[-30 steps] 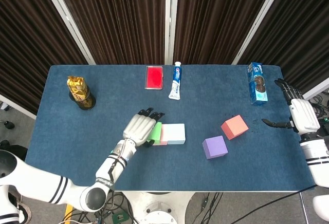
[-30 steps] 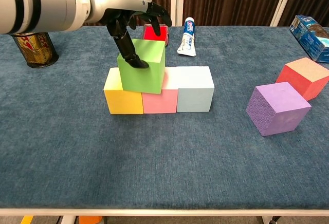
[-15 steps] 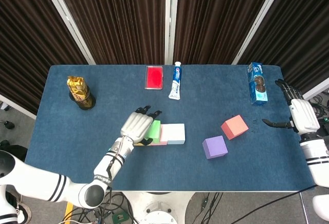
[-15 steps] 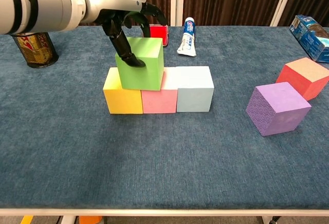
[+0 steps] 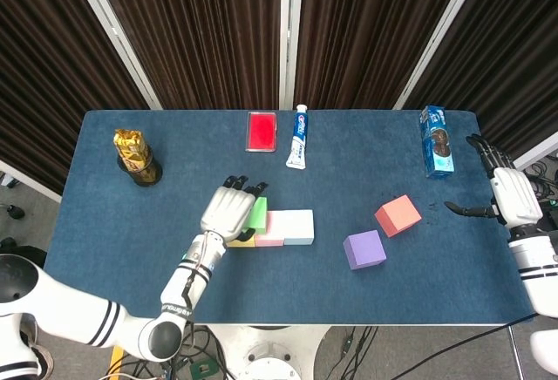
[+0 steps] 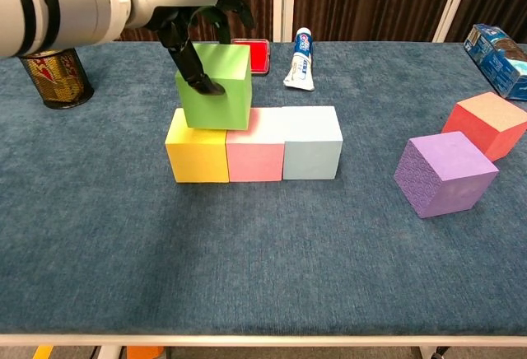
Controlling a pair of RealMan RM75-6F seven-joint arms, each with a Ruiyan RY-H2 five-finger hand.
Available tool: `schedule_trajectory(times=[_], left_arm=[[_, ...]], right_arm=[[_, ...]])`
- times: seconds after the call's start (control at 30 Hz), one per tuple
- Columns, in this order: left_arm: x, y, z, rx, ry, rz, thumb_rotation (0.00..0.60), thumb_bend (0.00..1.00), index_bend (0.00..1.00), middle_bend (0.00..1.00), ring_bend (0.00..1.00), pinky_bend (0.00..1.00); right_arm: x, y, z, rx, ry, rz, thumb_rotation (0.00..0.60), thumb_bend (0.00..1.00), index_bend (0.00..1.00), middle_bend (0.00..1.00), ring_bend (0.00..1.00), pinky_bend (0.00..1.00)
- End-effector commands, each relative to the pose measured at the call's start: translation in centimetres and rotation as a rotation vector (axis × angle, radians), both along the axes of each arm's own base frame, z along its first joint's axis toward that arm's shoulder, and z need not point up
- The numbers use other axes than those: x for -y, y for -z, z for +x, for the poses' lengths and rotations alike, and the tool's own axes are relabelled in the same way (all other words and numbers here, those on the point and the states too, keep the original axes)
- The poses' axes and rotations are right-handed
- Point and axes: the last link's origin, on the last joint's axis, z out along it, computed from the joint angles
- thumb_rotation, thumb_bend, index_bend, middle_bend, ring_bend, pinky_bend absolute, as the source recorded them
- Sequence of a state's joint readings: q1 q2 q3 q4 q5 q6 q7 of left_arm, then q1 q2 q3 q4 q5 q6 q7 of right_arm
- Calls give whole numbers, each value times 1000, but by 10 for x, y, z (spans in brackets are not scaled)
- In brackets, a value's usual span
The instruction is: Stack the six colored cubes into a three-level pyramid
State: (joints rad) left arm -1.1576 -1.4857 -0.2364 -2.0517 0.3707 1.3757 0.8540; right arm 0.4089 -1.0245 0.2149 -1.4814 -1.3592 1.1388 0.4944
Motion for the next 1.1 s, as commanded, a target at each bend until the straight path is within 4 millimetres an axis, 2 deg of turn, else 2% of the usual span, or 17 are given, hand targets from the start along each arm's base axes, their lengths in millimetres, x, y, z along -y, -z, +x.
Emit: schedule_trajectory(times=[0.03, 0.47, 1.1], left_arm=[[3, 1, 1, 0, -26, -5, 600, 262, 142, 528, 103, 126], [4, 2, 6, 8, -109, 2, 600, 262, 143, 574, 137, 122], [6, 8, 6, 8, -131, 3, 600, 262, 143, 573, 143, 106]], right_arm=[[0, 0, 0, 0, 0, 1, 600, 0, 0, 20, 0, 0], [1, 0, -2, -3, 4, 1, 600, 0, 0, 20, 0, 0], [1, 2, -6, -4, 12, 8, 600, 6, 0, 20, 0, 0]])
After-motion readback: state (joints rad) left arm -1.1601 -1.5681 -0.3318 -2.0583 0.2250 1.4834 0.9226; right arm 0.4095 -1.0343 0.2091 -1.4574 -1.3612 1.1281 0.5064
